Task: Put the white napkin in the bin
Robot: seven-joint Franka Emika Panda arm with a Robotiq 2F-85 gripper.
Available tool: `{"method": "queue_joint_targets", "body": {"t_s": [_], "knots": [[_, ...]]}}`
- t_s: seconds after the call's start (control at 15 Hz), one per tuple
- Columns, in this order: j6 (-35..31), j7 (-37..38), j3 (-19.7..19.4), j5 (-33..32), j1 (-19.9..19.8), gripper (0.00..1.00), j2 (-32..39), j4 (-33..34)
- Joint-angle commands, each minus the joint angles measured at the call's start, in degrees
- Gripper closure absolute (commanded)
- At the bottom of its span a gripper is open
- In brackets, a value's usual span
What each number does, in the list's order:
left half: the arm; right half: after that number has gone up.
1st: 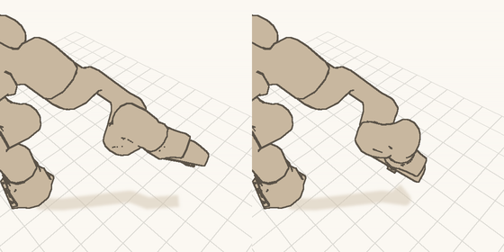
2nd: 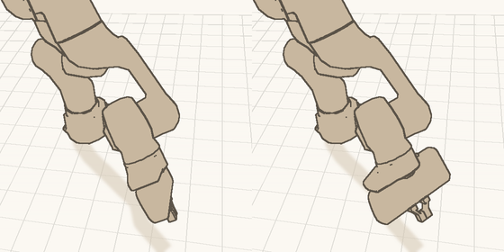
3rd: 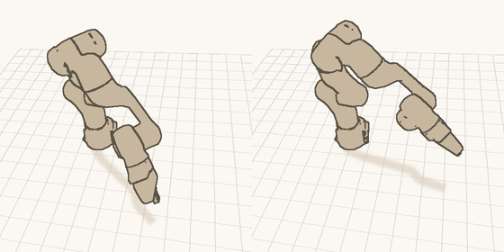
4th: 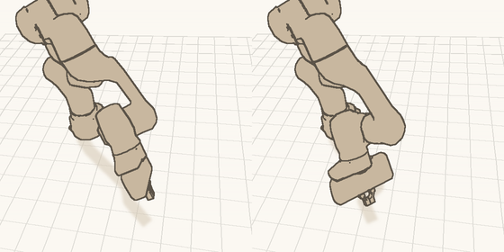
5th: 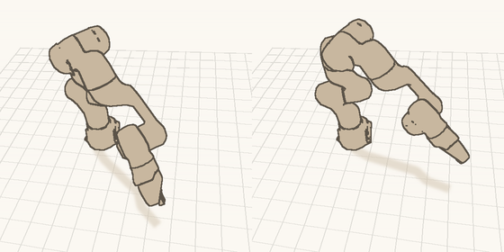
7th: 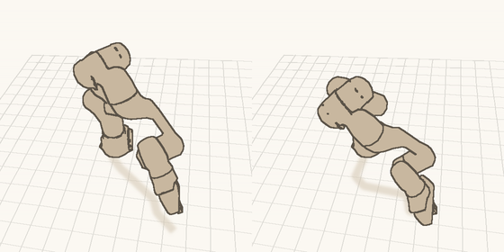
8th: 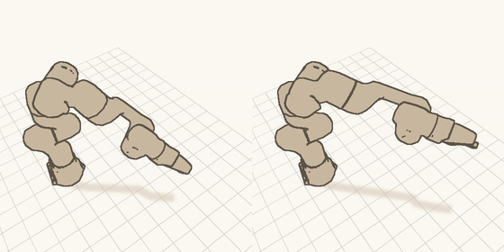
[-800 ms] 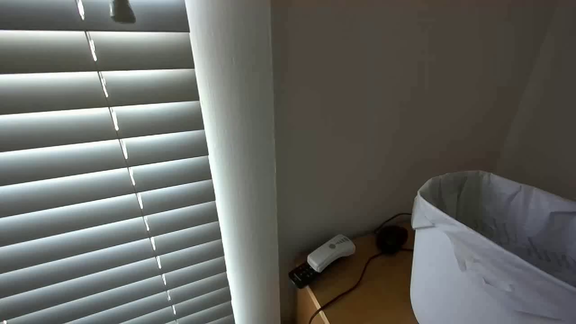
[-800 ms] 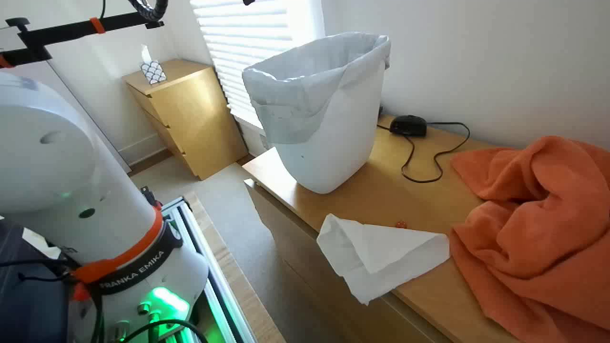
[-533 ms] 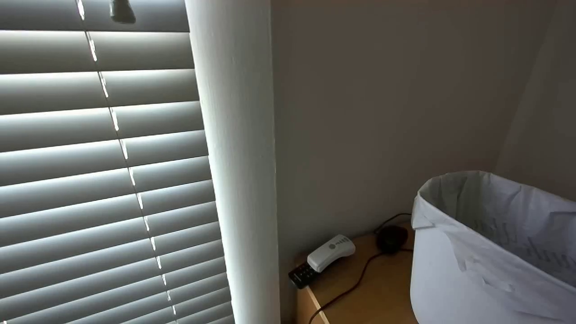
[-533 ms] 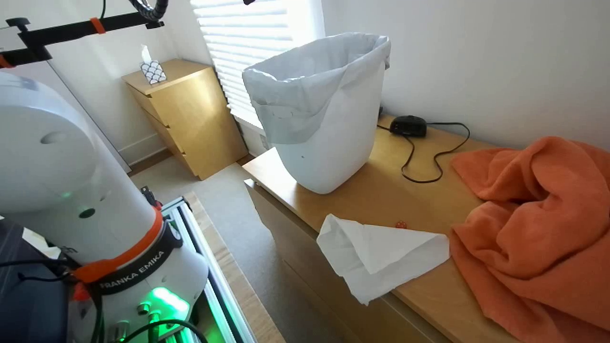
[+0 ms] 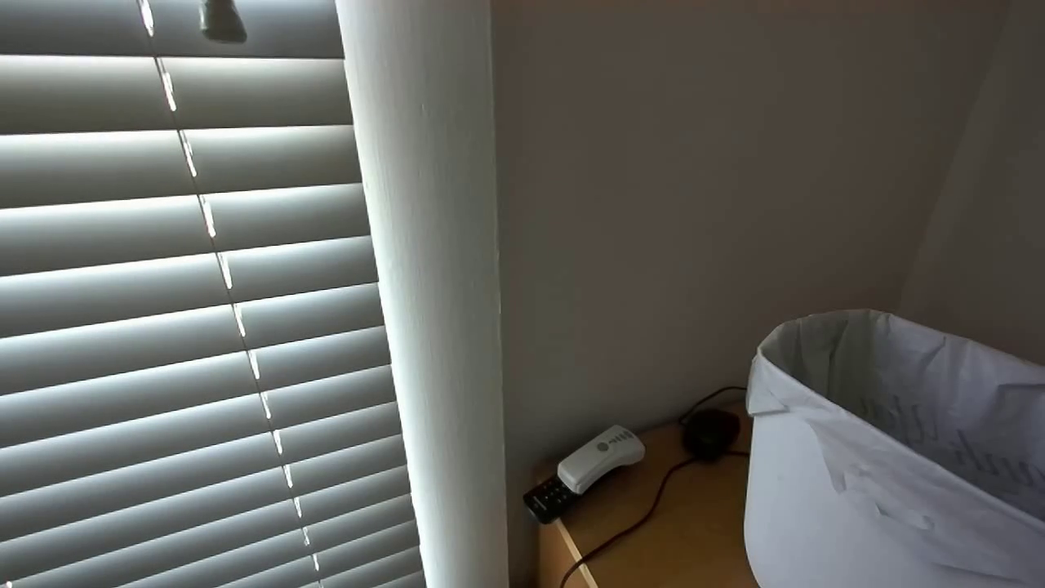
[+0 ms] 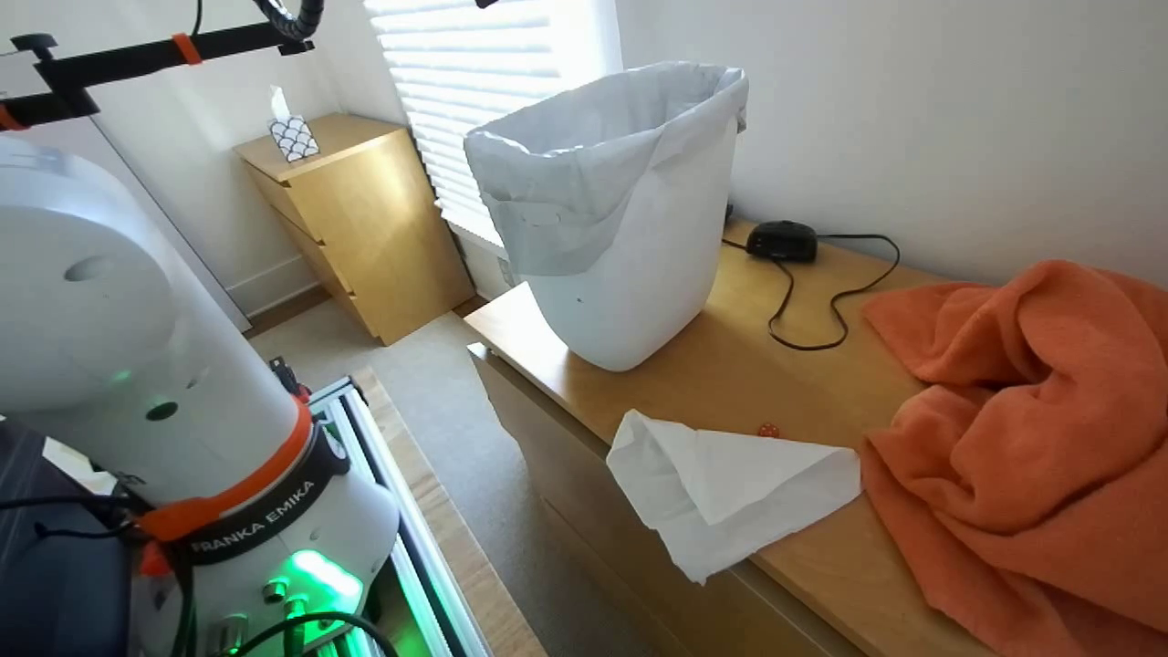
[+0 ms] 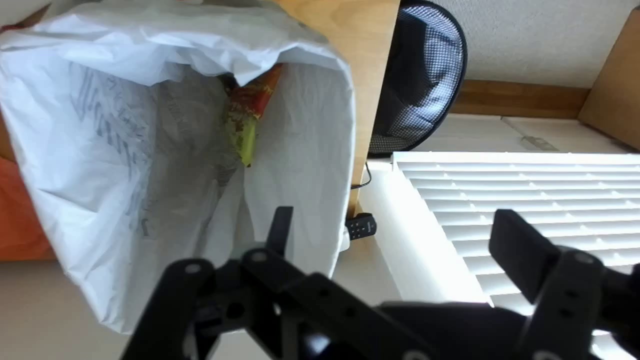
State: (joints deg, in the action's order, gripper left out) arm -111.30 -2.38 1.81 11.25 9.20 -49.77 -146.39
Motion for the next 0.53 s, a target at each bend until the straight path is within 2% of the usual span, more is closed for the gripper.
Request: {"method": "queue_joint_targets", "body": {"t_s": [0.0, 0.27, 0.47], "knots": [[-3.4, 2.8, -0.5, -3.1, -6.2, 0.00, 0.4, -0.3], [-8.8, 7.0, -2.5, -5.8, -13.6, 0.00, 1.1, -1.6], [-10.4, 10.7, -4.0, -7.6, -18.8, 0.00, 3.2, -2.4]]}}
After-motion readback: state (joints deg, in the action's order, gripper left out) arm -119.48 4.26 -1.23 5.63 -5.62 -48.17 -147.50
